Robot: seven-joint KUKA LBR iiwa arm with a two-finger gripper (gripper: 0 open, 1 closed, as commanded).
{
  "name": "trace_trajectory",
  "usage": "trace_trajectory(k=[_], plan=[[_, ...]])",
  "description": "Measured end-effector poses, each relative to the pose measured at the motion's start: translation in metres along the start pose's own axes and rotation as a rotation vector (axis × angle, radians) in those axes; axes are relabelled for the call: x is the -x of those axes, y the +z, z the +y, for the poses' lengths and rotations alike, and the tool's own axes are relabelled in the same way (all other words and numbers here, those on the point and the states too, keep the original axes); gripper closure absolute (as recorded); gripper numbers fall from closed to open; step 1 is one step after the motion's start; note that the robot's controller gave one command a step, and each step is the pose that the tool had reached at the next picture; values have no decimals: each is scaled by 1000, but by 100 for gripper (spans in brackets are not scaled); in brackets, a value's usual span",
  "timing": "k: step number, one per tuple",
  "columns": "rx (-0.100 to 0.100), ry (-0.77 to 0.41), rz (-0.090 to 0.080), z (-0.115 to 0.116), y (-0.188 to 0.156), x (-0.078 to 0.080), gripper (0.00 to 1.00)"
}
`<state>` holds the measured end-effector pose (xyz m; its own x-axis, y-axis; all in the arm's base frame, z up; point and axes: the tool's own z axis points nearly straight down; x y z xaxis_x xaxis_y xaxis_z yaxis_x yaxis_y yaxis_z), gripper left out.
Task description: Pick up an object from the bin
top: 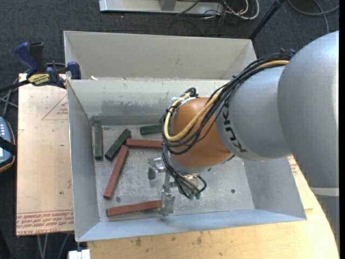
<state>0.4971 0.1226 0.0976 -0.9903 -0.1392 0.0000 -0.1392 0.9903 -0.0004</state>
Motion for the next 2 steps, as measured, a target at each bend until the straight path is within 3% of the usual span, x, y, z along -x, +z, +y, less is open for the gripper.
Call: trace_trajectory(k=[1, 2], plan=[[3, -107, -7, 8, 15, -7, 0], [2, -230, -9, 6, 26, -15, 100]])
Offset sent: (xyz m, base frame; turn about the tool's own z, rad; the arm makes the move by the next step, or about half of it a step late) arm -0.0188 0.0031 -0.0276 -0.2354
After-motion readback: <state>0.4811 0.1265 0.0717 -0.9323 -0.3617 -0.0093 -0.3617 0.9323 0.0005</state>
